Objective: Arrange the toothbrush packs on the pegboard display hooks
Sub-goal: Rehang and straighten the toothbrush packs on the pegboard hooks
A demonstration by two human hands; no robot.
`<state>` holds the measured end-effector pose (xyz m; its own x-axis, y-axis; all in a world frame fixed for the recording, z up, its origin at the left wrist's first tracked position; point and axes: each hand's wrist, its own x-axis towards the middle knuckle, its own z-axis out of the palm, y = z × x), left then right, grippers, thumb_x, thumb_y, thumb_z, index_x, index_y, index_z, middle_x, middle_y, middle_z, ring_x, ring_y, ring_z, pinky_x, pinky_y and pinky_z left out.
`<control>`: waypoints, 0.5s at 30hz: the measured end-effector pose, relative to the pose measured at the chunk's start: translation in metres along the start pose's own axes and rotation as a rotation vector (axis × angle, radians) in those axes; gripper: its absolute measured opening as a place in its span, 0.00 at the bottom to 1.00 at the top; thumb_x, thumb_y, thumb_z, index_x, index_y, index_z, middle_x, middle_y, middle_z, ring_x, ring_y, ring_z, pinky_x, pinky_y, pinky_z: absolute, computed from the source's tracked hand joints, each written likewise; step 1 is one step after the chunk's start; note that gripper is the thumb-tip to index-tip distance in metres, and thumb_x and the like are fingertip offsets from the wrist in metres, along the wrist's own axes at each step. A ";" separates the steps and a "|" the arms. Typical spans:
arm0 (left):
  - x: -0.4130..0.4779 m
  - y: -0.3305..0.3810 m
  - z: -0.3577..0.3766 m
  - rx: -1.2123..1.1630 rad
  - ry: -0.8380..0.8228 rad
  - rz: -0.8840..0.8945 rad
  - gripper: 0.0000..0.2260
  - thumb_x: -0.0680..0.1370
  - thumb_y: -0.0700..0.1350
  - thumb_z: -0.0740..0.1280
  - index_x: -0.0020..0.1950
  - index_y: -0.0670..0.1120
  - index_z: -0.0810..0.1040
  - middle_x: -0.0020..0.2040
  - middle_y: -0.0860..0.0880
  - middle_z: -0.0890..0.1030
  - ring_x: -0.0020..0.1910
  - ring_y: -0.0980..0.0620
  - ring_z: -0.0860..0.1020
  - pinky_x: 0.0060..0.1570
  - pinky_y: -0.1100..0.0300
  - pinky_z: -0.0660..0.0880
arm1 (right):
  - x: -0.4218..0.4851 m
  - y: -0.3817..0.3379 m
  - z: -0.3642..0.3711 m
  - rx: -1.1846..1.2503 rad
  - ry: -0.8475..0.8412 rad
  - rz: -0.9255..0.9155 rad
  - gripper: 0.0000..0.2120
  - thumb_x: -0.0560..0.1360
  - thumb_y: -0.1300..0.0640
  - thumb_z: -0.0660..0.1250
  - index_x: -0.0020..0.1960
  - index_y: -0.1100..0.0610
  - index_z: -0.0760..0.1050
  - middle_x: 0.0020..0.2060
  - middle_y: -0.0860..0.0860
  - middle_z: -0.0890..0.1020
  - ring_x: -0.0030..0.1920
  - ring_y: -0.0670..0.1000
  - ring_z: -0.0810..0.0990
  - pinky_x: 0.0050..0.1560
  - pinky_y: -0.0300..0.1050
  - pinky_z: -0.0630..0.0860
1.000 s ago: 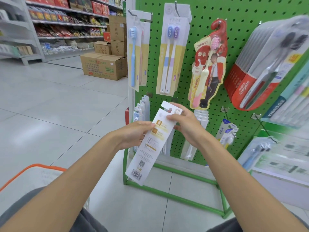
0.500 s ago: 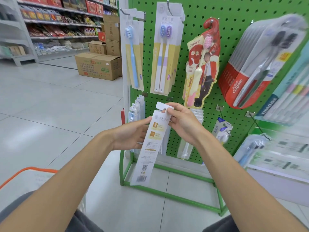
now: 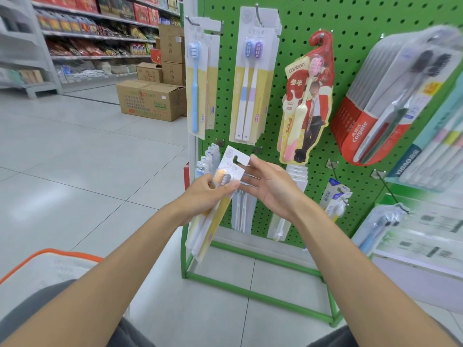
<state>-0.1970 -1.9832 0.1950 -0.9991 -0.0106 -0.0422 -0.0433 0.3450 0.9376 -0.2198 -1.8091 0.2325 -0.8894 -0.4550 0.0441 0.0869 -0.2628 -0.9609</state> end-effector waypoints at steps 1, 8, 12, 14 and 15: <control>0.002 -0.003 0.000 0.004 0.045 0.034 0.27 0.70 0.66 0.69 0.57 0.45 0.76 0.45 0.53 0.77 0.43 0.56 0.75 0.43 0.61 0.72 | 0.000 0.000 -0.001 -0.006 0.017 -0.014 0.14 0.83 0.55 0.59 0.58 0.61 0.79 0.51 0.57 0.85 0.51 0.55 0.83 0.58 0.50 0.80; 0.006 0.002 -0.002 0.049 0.064 0.074 0.26 0.67 0.66 0.73 0.56 0.51 0.75 0.49 0.52 0.81 0.48 0.54 0.80 0.48 0.56 0.76 | 0.006 -0.010 -0.004 -0.245 0.065 -0.081 0.11 0.79 0.64 0.64 0.60 0.64 0.79 0.52 0.60 0.85 0.52 0.56 0.84 0.52 0.48 0.82; 0.004 0.023 -0.009 -0.022 -0.008 0.120 0.21 0.76 0.60 0.69 0.63 0.51 0.75 0.53 0.53 0.82 0.51 0.54 0.81 0.49 0.58 0.77 | 0.009 -0.020 0.001 -0.367 0.121 -0.105 0.10 0.79 0.65 0.64 0.58 0.65 0.79 0.49 0.56 0.85 0.47 0.52 0.85 0.48 0.44 0.83; 0.002 0.037 -0.016 -0.085 0.020 0.170 0.14 0.80 0.54 0.65 0.62 0.50 0.76 0.54 0.51 0.82 0.51 0.53 0.81 0.49 0.57 0.78 | 0.009 -0.026 0.007 -0.437 0.118 -0.115 0.09 0.80 0.65 0.64 0.58 0.64 0.80 0.46 0.54 0.85 0.43 0.50 0.84 0.47 0.42 0.83; 0.001 0.044 -0.020 -0.105 0.048 0.203 0.10 0.81 0.51 0.64 0.60 0.49 0.76 0.54 0.49 0.83 0.51 0.51 0.82 0.51 0.55 0.79 | 0.009 -0.029 0.011 -0.471 0.115 -0.122 0.09 0.80 0.65 0.64 0.57 0.64 0.80 0.45 0.54 0.84 0.42 0.49 0.83 0.46 0.41 0.82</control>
<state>-0.2001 -1.9867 0.2428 -0.9863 0.0034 0.1650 0.1608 0.2453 0.9560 -0.2248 -1.8148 0.2642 -0.9265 -0.3412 0.1586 -0.2091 0.1165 -0.9709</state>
